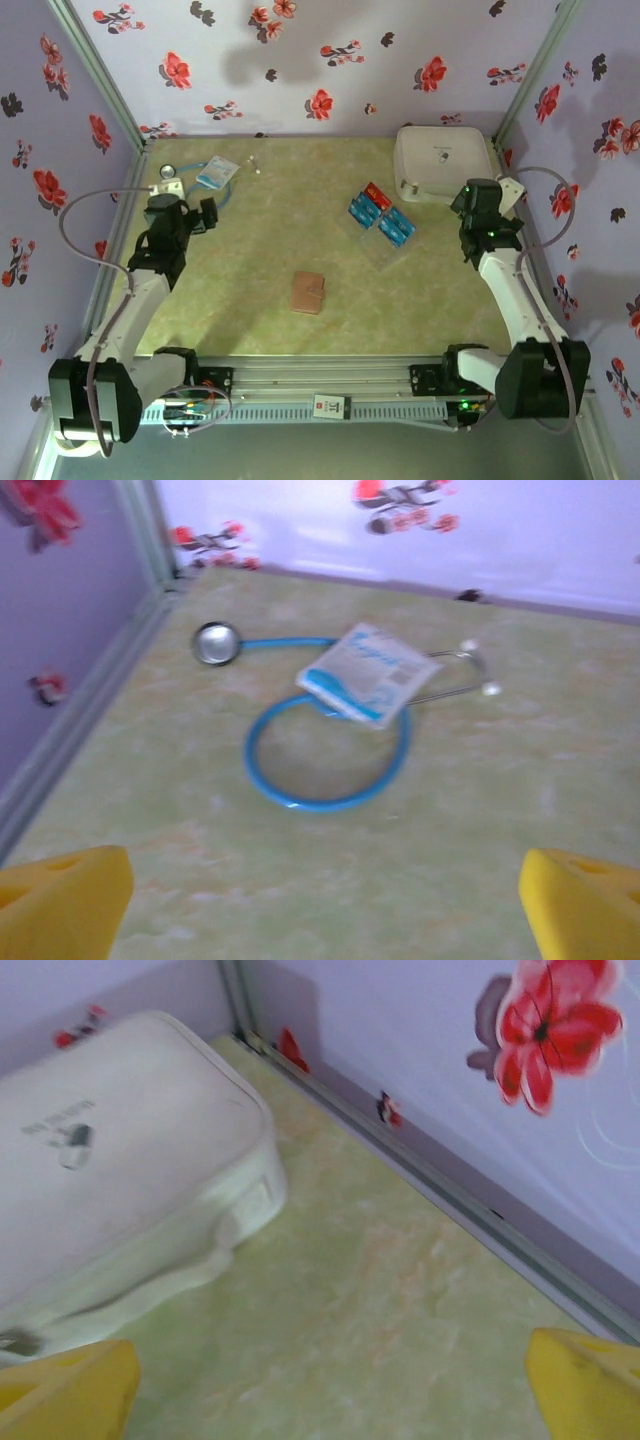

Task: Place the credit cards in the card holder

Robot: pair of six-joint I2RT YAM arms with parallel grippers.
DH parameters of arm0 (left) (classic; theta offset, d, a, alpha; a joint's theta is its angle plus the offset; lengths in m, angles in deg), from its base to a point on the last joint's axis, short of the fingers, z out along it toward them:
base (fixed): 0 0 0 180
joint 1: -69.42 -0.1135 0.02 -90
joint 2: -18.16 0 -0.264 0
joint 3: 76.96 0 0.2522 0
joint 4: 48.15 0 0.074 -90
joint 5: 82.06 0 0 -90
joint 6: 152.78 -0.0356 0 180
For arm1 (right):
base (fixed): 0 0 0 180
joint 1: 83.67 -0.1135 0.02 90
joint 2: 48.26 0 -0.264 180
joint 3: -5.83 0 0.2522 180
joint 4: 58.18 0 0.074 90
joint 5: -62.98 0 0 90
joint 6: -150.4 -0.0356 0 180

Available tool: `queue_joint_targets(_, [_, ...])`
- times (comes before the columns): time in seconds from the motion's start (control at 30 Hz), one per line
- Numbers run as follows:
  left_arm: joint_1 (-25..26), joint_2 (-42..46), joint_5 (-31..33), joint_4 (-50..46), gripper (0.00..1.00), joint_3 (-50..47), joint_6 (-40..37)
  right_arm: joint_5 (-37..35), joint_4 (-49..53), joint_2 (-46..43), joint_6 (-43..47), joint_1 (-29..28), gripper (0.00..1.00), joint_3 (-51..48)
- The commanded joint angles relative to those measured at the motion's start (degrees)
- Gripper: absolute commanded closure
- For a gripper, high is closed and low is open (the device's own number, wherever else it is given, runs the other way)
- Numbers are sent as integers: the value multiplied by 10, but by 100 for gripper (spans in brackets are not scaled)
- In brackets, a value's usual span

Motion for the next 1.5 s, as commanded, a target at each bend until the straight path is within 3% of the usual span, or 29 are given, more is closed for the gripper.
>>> queue_joint_targets(0.0, [-28,10,29,68,0,-47,-29,-33,-74,18,12,2,1,-40])
queue_joint_targets(0.23, [-33,-48,13,243,0,-158,-62,-37,-211,68,72,2,1,-106])
queue_joint_targets(0.43, [-33,-127,-8,338,0,-180,-77,-15,-360,132,122,2,1,-164])
queue_joint_targets(0.63, [-34,-198,-24,446,0,-178,-94,70,-537,143,168,-8,1,-245])
queue_joint_targets(0.73, [-34,-251,-37,513,0,-185,-100,91,-701,191,193,-12,1,-299])
queue_joint_targets(0.8, [-35,-285,-55,540,0,-181,-112,127,-683,206,199,-14,0,-294])
queue_joint_targets(0.87, [-41,-279,-68,504,0,-171,-103,138,-752,243,211,-14,0,-296])
queue_joint_targets(0.93, [-47,-278,-81,498,0,-166,-99,184,-626,216,202,-2,1,-255])
queue_joint_targets(1.0, [-58,-279,-99,490,0,-162,-92,217,-664,235,192,16,1,-261])
queue_joint_targets(1.07, [-64,-280,-111,490,0,-161,-88,217,-628,224,192,16,1,-252])
queue_joint_targets(1.17, [-66,-281,-112,491,0,-161,-88,211,-669,225,196,15,1,-269])
queue_joint_targets(1.47, [-65,-282,-112,491,0,-160,-89,216,-636,233,194,14,1,-249])
